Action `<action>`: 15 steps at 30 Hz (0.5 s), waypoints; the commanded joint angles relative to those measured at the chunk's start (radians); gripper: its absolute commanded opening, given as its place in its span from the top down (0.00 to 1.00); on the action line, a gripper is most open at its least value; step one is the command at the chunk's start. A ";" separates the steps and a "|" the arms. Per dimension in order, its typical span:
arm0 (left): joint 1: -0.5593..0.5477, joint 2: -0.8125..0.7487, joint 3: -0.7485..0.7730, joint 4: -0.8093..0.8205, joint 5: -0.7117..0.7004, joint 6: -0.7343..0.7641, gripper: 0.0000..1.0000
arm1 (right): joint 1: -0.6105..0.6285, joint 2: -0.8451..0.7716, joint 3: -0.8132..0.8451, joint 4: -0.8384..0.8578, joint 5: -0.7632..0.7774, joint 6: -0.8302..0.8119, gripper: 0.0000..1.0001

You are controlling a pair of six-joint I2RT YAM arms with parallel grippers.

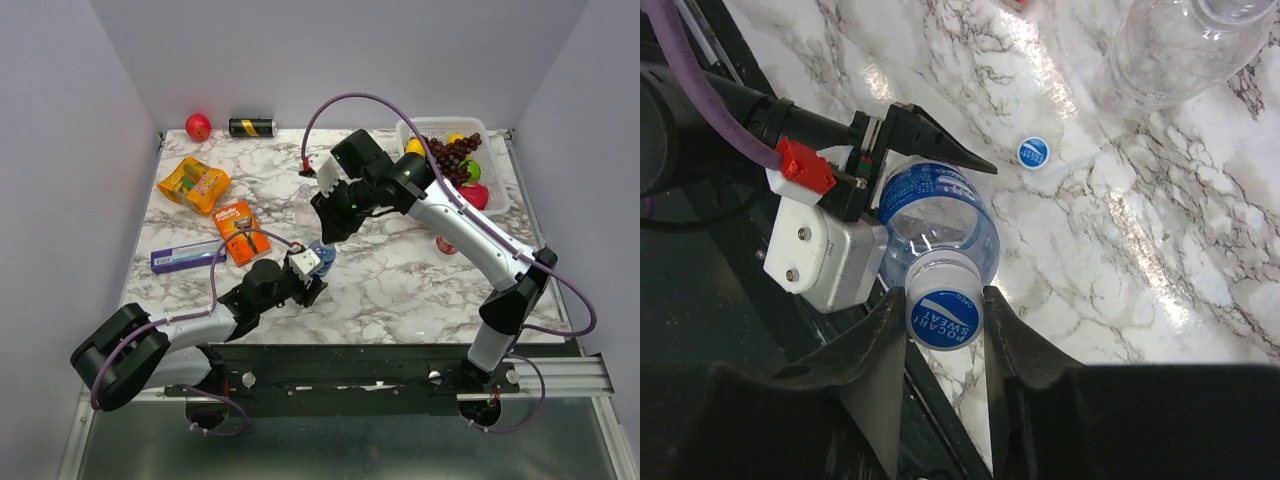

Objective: Screw on the bottle caps

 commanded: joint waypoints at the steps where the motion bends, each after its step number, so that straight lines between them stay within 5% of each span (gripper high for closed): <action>1: -0.006 -0.013 0.092 0.188 -0.059 -0.083 1.00 | 0.034 0.060 0.051 -0.086 0.007 0.009 0.70; 10: -0.006 0.022 0.079 0.168 -0.051 -0.092 1.00 | 0.033 0.066 0.175 -0.097 0.036 -0.080 0.29; 15: -0.007 0.034 0.101 0.150 -0.015 -0.117 1.00 | 0.034 0.071 0.351 -0.120 -0.002 -0.148 0.21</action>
